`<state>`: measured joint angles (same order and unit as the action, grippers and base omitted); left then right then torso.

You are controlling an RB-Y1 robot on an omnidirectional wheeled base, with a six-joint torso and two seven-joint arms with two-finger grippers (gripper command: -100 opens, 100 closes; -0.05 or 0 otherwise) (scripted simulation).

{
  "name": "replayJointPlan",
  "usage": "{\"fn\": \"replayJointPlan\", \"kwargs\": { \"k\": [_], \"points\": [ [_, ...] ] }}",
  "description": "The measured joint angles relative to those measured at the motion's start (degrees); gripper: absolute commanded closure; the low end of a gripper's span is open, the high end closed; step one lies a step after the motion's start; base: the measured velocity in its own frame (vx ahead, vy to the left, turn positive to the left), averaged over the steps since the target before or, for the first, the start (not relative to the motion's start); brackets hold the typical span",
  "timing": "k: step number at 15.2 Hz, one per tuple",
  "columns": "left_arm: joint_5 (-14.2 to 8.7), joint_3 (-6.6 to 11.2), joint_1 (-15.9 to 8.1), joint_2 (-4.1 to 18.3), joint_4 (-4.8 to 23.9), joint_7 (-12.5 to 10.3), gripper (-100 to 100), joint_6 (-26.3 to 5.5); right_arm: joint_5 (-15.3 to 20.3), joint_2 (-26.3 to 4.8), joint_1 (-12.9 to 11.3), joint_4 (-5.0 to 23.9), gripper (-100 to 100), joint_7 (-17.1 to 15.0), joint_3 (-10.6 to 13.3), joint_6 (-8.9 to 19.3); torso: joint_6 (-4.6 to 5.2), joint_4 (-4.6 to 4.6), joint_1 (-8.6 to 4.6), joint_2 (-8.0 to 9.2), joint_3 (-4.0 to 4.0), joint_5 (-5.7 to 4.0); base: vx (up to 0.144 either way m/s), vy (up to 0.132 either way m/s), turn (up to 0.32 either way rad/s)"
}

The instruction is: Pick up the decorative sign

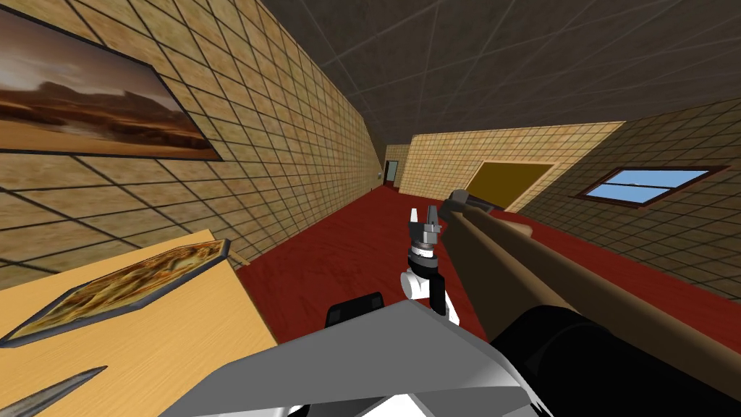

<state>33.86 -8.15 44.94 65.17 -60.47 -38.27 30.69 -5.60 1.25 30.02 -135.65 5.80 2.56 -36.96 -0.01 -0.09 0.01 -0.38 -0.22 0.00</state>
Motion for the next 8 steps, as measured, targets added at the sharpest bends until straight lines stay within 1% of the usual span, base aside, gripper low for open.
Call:
{"fn": "replayJointPlan", "kwargs": {
  "k": [1, 2, 3, 4, 5, 7, 8],
  "points": [
    [0.36, -0.51, -0.64, 0.09, 1.27, -0.37, -100, 0.2, 0.0, 0.0, 0.0, 0.0, 0, 0.0, 0.0, 0.0, 0.01, 0.01, -0.02, 0.04, 0.02, 0.0, 0.106, 0.004, -0.013],
    [0.89, -1.12, -0.81, 0.54, 2.51, -1.09, -100, 0.32, 0.0, 0.0, 0.0, 0.0, 0, 0.0, 0.0, 0.0, 0.0, 0.0, -0.04, 0.01, 0.01, -0.01, 0.112, 0.017, -0.005],
    [1.25, -1.37, -0.59, 0.81, 3.52, -1.64, -100, 0.49, 0.0, 0.0, 0.0, 0.0, 0, 0.0, 0.0, 0.0, -0.01, 0.0, -0.02, -0.01, -0.01, -0.01, 0.123, 0.034, -0.004],
    [1.82, -1.71, -0.28, 0.58, 4.82, -1.9, -100, 0.62, 0.0, 0.0, 0.0, 0.0, 0, 0.0, 0.0, 0.0, -0.03, -0.01, 0.02, -0.04, -0.02, 0.0, 0.175, 0.045, 0.003],
    [2.54, -2.36, 0.15, 0.81, 6.23, -2.61, -100, 0.74, 0.0, 0.0, 0.01, 0.0, 0, 0.0, 0.0, 0.0, -0.02, -0.03, 0.07, -0.16, -0.08, 0.0, 0.177, 0.039, 0.006],
    [3.6, -3.58, 0.7, 1.48, 7.9, -4.54, -100, 0.79, 0.0, 0.0, 0.01, 0.0, 0, 0.0, 0.0, 0.0, -0.01, -0.06, 0.11, -0.23, -0.13, 0.02, 0.165, 0.061, 0.0],
    [4.1, -4.09, 1.92, 1.48, 8.02, -5.48, -100, 0.48, 0.0, -0.01, 0.01, 0.0, 0, 0.0, -0.01, 0.0, -0.03, -0.06, 0.17, -0.26, -0.15, 0.03, 0.151, 0.075, 0.012]
  ]
}}
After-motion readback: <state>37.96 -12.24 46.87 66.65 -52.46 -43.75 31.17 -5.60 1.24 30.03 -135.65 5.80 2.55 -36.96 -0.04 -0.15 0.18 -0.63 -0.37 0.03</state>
